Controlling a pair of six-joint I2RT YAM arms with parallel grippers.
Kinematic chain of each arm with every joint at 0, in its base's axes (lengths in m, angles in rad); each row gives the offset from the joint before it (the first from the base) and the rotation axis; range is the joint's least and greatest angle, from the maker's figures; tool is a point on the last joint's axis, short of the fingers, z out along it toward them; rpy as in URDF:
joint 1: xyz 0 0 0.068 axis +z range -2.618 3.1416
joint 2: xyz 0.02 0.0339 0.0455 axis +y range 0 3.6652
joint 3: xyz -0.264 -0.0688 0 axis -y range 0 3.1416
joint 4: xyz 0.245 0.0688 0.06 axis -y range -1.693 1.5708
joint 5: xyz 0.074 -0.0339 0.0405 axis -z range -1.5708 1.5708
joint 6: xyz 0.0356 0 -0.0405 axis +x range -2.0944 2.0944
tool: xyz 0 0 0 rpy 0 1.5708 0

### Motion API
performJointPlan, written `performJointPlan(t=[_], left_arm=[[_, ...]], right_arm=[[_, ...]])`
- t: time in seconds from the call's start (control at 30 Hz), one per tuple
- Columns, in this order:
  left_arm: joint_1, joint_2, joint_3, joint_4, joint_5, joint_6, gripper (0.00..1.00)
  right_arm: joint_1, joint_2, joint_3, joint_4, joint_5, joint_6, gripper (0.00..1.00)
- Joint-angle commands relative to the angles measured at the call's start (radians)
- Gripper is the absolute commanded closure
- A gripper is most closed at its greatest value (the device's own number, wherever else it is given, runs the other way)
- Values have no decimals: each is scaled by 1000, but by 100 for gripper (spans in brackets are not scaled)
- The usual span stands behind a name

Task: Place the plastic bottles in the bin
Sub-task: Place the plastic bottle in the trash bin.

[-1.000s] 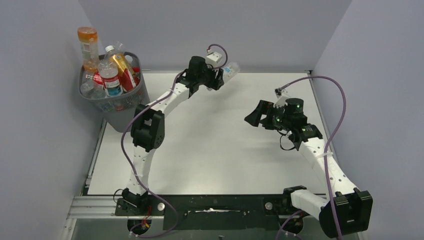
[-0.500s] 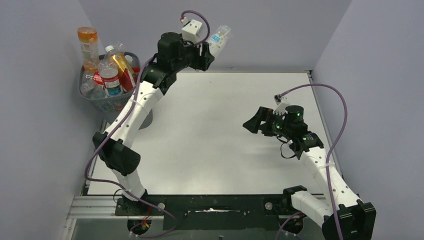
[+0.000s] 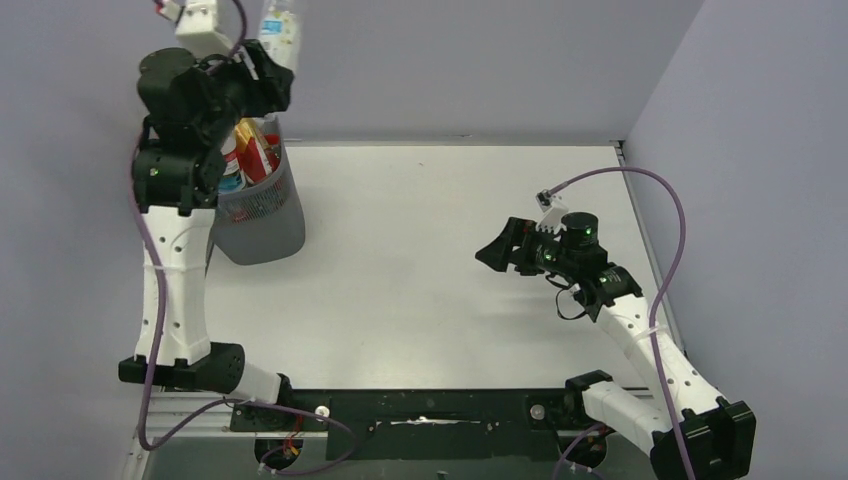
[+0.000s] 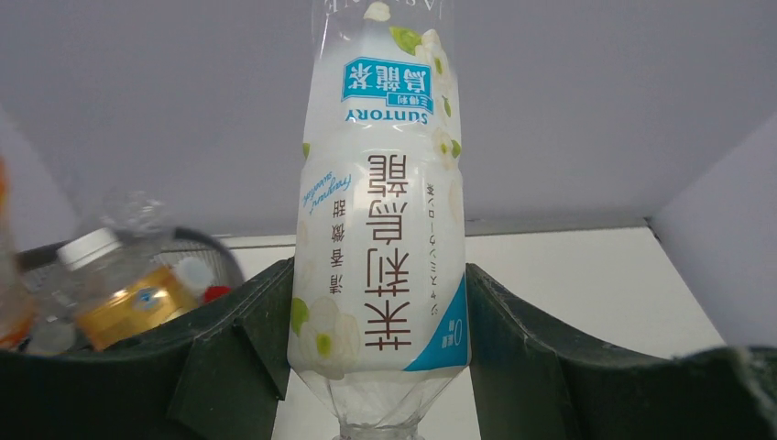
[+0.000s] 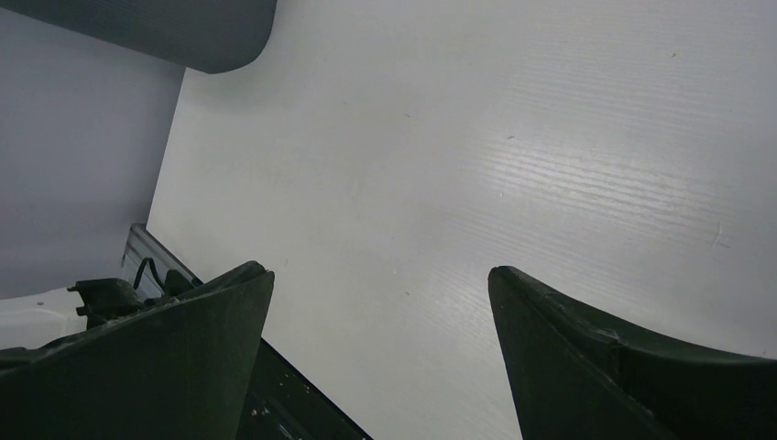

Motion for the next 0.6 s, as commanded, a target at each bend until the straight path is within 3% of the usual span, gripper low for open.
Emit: performJointPlan(t=[0.0, 0.27, 0.57], left_arm=[[142, -89, 68, -96, -1, -40, 66], [302, -128, 99, -243, -107, 9, 66], [371, -150, 14, -294, -195, 93, 64]], right_arm=[[37, 1, 4, 71, -12, 10, 9], [83, 39, 30, 77, -18, -1, 9], [90, 63, 31, 77, -61, -21, 9]])
